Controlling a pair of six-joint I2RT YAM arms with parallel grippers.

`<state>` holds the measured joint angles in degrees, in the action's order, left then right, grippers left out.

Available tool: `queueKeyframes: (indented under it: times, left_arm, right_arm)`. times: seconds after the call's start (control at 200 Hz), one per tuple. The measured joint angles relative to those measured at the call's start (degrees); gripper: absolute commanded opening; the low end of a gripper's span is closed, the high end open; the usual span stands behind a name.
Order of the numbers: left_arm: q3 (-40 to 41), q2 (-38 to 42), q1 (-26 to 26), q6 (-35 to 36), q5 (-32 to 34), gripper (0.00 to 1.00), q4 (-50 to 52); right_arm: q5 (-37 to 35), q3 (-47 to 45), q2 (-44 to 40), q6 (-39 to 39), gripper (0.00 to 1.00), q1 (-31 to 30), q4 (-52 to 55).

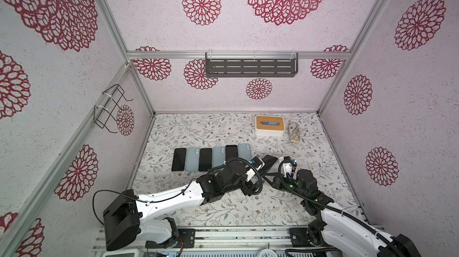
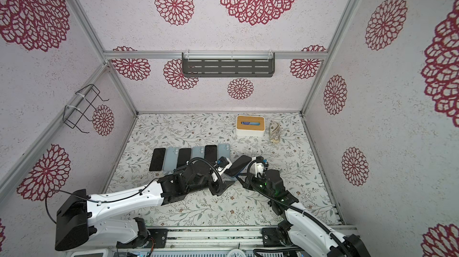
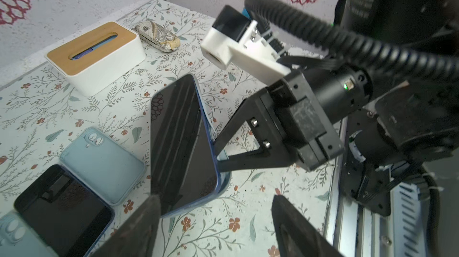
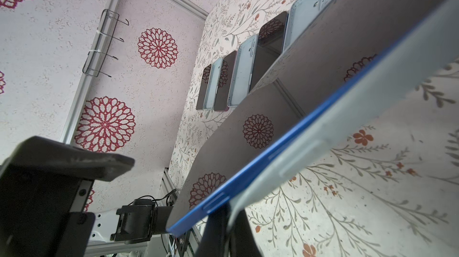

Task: Take the phone out of the phone case
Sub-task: Remove the phone case from the phone.

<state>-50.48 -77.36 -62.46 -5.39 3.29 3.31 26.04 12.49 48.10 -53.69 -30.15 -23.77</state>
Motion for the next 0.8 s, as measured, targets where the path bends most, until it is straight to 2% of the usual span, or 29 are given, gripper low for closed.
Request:
queueKeyframes:
  times: [0.375, 0.621, 0.801]
  left_arm:
    - [-6.69, -8.94, -1.44, 8.41, 7.23, 0.53, 3.56]
    - [-7.82, -11.41, -2.08, 11.13, 9.35, 0.28, 3.96]
    - [-7.76, -11.61, -2.62, 12.57, 10.03, 0.14, 3.41]
  right_arm:
    - [2.08, -1.07, 0.11, -1.46, 0.0, 0.0, -2.43]
    - [2.32, -1.95, 0.09, -2.01, 0.0, 0.0, -3.04]
    - [2.67, -1.95, 0.09, -2.19, 0.0, 0.0, -3.17]
